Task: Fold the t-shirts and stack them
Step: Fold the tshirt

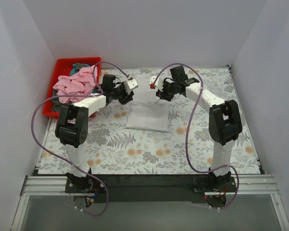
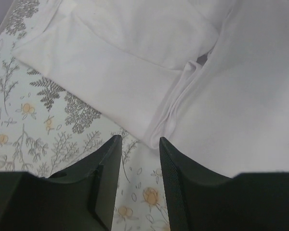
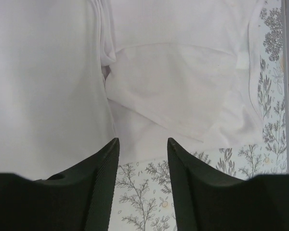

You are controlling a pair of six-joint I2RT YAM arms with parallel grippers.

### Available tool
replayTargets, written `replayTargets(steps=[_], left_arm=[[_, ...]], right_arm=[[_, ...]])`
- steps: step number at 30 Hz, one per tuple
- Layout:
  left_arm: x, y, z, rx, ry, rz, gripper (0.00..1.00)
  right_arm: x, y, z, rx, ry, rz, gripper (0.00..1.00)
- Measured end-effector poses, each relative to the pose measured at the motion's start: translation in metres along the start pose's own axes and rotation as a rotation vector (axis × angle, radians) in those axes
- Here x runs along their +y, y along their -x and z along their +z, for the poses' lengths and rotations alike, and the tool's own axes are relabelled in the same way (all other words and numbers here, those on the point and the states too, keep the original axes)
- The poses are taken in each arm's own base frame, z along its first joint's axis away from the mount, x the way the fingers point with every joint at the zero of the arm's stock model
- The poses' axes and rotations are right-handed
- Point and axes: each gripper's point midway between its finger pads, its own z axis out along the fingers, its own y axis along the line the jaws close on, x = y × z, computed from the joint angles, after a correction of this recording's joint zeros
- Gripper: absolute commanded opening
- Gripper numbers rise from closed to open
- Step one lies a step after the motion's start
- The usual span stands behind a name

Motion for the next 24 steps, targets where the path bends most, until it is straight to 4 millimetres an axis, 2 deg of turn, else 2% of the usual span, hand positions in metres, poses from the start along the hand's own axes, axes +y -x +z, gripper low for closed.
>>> replayTargets(steps=[4, 7, 9, 12, 14, 20, 24], left_arm=[[-0.008, 0.030, -0.041, -0.049, 0.008, -0.185, 0.36], [-0.031, 0.061, -0.061, -0.109, -0.066, -0.362, 0.38], [-0.050, 0.069, -0.065, -0.122, -0.132, -0.488, 0.38], [-0.084, 0.054, -0.063, -0.067, -0.237, -0.717, 0.36], [-0.107, 0.035, -0.057, 0.003, -0.301, -0.882, 0.36], [-0.158, -0.019, -0.042, 0.194, -0.405, -1.243, 0.34], [-0.173, -0.041, -0.038, 0.269, -0.411, -1.341, 0.33]], right_arm=[[0.011, 0.023, -0.029, -0.064, 0.005, 0.142, 0.43], [0.031, 0.055, -0.048, -0.151, 0.060, 0.271, 0.41], [0.050, 0.074, -0.053, -0.204, 0.127, 0.355, 0.38], [0.088, 0.084, -0.047, -0.233, 0.265, 0.502, 0.34], [0.114, 0.079, -0.036, -0.215, 0.355, 0.607, 0.33], [0.163, 0.037, 0.002, -0.099, 0.505, 0.887, 0.26], [0.187, 0.011, 0.010, -0.033, 0.537, 1.005, 0.26]])
